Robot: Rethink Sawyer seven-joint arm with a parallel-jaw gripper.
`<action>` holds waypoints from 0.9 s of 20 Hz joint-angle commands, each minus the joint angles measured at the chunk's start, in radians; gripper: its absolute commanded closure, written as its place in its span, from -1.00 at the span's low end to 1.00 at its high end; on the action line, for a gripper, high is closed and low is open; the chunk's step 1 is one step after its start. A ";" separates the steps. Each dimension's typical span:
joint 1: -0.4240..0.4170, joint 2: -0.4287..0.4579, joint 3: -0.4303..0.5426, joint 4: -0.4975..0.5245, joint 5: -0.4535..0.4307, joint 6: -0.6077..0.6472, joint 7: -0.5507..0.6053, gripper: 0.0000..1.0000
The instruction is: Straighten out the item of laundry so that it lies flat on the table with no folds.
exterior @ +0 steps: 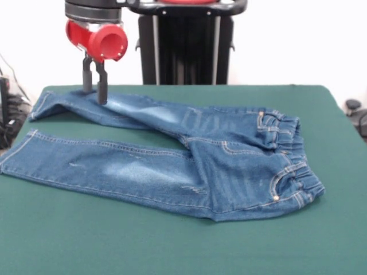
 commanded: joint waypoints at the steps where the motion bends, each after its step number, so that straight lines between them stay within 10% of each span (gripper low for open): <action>1: -0.071 -0.018 0.129 0.036 -0.144 0.021 -0.400 -1.00; 18: -0.091 -0.012 0.150 0.134 -0.167 0.005 -0.213 -1.00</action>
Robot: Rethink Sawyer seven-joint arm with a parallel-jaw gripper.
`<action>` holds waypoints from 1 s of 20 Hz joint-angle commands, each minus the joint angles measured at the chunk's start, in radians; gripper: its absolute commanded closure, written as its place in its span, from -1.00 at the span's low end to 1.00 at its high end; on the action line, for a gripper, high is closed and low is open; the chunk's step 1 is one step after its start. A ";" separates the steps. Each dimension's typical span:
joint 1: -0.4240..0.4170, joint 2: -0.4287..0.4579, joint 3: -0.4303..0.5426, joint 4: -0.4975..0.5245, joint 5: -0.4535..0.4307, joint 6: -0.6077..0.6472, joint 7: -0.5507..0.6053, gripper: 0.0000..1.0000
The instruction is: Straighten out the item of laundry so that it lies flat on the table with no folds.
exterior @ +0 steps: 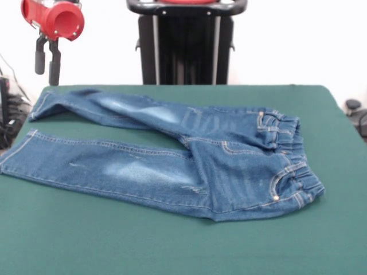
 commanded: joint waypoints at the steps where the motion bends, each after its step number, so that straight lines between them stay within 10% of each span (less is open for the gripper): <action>1: 0.001 0.060 0.102 0.133 -0.029 0.000 -0.204 -1.00; 20: 0.003 0.128 0.062 0.169 -0.127 -0.060 -0.153 -1.00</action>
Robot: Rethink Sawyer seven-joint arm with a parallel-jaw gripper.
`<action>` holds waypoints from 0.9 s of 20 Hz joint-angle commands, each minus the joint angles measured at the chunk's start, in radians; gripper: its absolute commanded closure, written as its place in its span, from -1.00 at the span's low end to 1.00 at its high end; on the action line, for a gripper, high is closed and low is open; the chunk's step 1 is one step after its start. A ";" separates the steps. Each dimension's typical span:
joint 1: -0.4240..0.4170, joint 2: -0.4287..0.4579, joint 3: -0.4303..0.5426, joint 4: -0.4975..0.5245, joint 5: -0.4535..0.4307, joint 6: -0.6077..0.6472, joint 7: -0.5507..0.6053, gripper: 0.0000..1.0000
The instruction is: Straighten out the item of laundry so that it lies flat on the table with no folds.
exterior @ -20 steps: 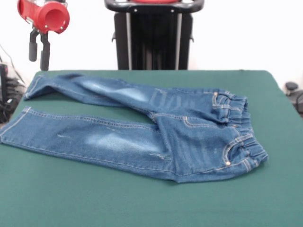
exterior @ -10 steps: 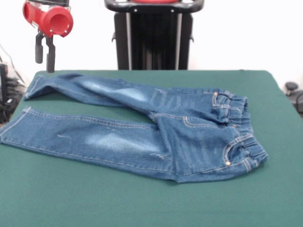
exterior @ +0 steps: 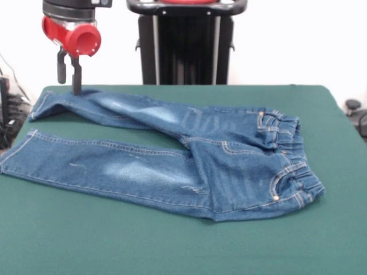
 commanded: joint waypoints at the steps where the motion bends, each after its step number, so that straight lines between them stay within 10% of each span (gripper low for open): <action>1: 0.032 0.097 0.047 0.098 -0.094 -0.074 -0.146 -1.00; 18: 0.047 0.155 -0.007 0.065 -0.205 -0.060 -0.130 -1.00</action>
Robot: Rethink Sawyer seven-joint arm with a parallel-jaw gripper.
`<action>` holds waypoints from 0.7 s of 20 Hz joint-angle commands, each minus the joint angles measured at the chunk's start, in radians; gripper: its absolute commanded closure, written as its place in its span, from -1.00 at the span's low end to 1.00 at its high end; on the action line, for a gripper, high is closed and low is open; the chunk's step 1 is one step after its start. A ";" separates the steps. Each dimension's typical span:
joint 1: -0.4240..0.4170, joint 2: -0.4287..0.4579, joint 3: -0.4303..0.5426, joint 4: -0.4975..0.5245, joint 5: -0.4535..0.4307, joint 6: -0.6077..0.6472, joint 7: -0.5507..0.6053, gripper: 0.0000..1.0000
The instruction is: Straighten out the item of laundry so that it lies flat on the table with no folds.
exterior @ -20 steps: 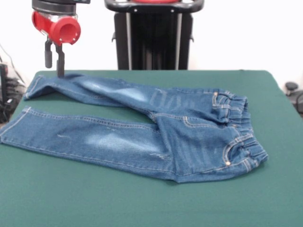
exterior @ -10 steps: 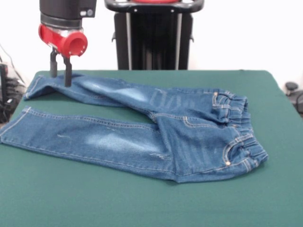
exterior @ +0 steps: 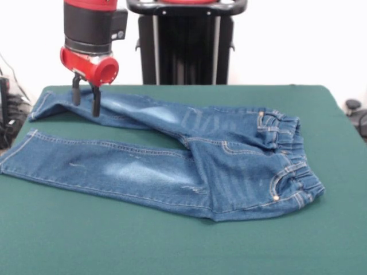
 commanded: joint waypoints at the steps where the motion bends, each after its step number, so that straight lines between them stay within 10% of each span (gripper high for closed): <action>1: 0.007 0.032 0.028 0.074 -0.036 0.023 -0.144 -1.00; 14: -0.115 -0.041 0.100 0.185 -0.048 0.025 -0.258 -1.00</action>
